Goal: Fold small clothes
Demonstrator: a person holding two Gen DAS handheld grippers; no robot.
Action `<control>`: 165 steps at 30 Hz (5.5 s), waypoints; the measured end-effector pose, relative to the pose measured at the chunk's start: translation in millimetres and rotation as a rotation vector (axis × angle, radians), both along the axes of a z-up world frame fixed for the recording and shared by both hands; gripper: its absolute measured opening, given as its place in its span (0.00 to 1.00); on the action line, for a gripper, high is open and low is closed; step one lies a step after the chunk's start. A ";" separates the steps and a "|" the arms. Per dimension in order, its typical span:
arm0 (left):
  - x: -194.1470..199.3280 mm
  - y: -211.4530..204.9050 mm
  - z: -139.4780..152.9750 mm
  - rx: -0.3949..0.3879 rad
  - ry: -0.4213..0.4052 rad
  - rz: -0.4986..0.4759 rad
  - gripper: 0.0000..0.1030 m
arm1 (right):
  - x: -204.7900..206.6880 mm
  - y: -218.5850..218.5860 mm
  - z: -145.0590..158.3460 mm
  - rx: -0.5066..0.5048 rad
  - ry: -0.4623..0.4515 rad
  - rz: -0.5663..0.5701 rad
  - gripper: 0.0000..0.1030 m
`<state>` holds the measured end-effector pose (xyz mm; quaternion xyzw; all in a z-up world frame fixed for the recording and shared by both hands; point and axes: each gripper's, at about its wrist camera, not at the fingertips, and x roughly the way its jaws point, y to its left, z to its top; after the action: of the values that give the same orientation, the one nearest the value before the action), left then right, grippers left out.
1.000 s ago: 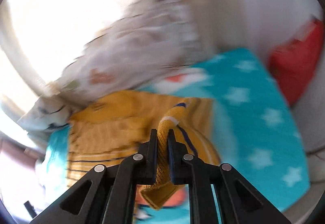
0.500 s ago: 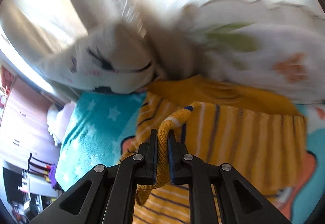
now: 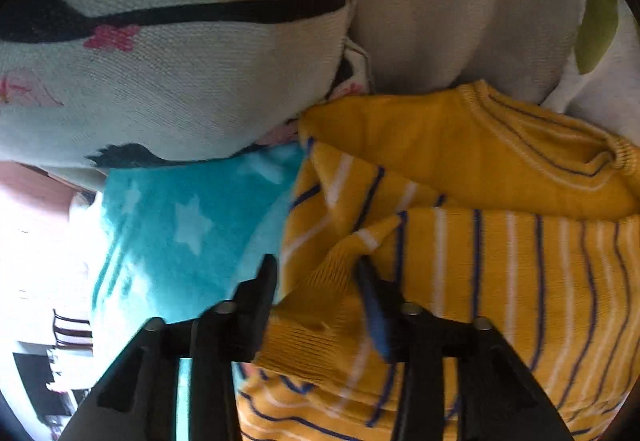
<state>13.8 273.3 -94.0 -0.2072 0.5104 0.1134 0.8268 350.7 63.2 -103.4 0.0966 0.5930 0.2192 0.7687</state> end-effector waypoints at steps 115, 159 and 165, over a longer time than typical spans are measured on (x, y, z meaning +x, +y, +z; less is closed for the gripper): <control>39.8 -170.7 -36.2 -0.441 0.026 -0.058 0.13 | -309.3 -315.2 -9.8 0.201 0.036 -0.031 0.24; 85.4 -181.0 -28.6 -0.082 0.041 -0.419 0.05 | -280.7 -233.7 1.0 -0.188 -0.224 0.375 0.11; 83.1 -160.2 -13.3 -0.137 -0.002 -0.353 0.04 | -261.9 -270.8 24.1 -0.043 -0.165 0.176 0.08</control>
<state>96.9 113.1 -107.3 -0.1703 0.5445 -0.0685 0.8184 88.8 -207.6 -79.3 0.0091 0.5384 0.2804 0.7946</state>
